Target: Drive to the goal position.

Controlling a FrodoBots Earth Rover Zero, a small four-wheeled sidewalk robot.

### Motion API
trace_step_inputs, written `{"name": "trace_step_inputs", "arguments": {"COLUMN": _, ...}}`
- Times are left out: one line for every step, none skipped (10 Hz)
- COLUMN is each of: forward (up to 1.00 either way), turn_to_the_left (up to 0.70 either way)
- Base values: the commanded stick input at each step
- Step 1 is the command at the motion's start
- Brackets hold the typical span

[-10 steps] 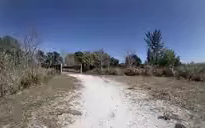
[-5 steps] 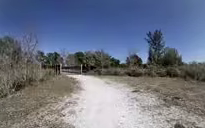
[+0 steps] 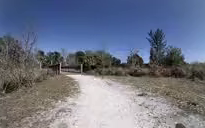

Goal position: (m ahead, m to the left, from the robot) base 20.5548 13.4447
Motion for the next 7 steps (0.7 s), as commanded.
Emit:
{"name": "trace_step_inputs", "arguments": {"forward": 0.70, "turn_to_the_left": 0.00}}
{"name": "trace_step_inputs", "arguments": {"forward": 0.70, "turn_to_the_left": 0.00}}
{"name": "trace_step_inputs", "arguments": {"forward": 0.70, "turn_to_the_left": 0.00}}
{"name": "trace_step_inputs", "arguments": {"forward": 0.70, "turn_to_the_left": 0.00}}
{"name": "trace_step_inputs", "arguments": {"forward": 0.70, "turn_to_the_left": 0.00}}
{"name": "trace_step_inputs", "arguments": {"forward": 0.70, "turn_to_the_left": 0.00}}
{"name": "trace_step_inputs", "arguments": {"forward": 0.70, "turn_to_the_left": 0.00}}
